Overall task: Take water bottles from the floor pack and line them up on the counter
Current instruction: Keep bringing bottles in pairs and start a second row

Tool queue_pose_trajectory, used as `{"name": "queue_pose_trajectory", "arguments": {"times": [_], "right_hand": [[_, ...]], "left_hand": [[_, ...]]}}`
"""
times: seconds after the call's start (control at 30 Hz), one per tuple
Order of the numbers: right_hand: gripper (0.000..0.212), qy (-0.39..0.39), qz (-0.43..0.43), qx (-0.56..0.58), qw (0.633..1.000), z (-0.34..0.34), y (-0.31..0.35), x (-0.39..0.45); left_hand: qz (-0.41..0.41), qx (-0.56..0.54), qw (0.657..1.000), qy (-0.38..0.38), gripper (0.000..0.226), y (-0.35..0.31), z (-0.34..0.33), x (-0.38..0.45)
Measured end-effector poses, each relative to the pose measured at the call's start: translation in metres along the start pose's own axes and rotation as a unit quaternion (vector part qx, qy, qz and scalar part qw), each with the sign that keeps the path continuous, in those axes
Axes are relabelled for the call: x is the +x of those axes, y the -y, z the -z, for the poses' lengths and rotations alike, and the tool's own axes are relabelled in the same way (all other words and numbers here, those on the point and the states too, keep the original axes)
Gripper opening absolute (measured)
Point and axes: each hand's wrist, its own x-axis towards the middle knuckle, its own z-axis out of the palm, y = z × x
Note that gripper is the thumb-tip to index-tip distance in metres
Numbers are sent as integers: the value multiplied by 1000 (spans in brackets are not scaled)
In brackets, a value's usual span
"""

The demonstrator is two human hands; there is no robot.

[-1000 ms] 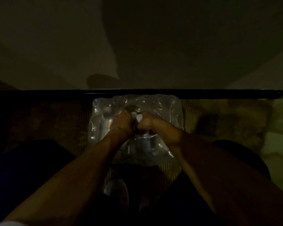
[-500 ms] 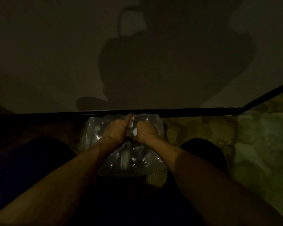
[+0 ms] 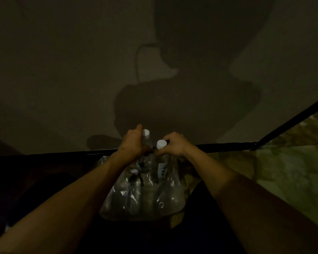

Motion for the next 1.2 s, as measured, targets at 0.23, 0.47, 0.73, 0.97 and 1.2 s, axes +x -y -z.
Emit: {"name": "queue_pose_trajectory", "arguments": {"times": [0.23,0.47,0.73,0.97,1.2], "right_hand": [[29,-68,24,177,982,55,50,-69],[24,-153,80,207,963,140,147,-150],[15,-180,123,269,938,252,262,-253],[27,-162,145,280,935,329,330,-330],[25,-190,185,367,892,372,384,-378]], "left_hand": [[24,-71,995,-59,59,-63,79,-43],[-12,-122,989,-80,50,-156,197,-102],[-112,-133,980,-101,55,-266,334,-165],[-147,-240,958,-47,60,-330,413,-210],[-176,-433,884,-8,31,-390,456,-235]]}}
